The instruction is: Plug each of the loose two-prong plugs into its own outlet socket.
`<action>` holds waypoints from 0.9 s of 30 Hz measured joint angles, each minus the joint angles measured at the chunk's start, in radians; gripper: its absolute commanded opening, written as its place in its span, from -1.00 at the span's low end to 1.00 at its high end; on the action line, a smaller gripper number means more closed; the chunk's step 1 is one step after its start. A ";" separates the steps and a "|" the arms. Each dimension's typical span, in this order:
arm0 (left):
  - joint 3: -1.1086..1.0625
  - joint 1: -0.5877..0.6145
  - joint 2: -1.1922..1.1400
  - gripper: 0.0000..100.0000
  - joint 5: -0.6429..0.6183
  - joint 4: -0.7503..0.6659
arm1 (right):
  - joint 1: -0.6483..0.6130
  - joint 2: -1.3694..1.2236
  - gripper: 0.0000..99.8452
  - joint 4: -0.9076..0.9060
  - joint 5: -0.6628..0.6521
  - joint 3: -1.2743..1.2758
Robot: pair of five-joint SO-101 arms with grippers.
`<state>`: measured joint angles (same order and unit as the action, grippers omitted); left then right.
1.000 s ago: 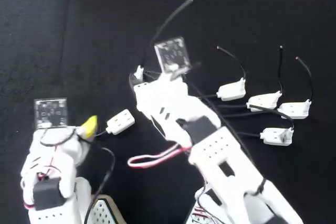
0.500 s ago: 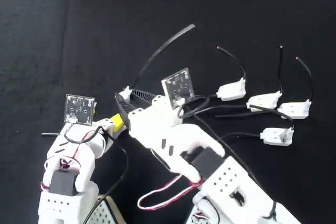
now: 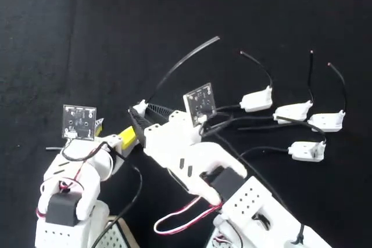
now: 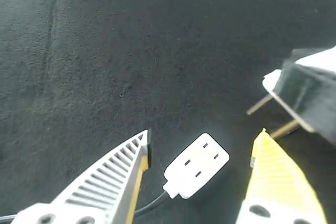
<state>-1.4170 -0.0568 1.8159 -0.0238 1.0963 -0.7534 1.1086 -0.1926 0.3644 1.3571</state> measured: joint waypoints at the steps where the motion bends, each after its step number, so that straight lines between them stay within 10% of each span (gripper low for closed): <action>1: 0.006 0.000 0.000 -0.38 0.000 0.009 | 0.000 0.000 -0.98 0.003 0.000 0.000; 27: 0.023 0.034 0.000 -0.38 -0.005 -0.032 | -0.005 -0.121 -0.98 -0.063 0.003 -0.074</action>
<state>-1.3940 -0.0230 1.8159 -0.0284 1.0641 -0.7580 0.9874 -0.2555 0.3675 1.2835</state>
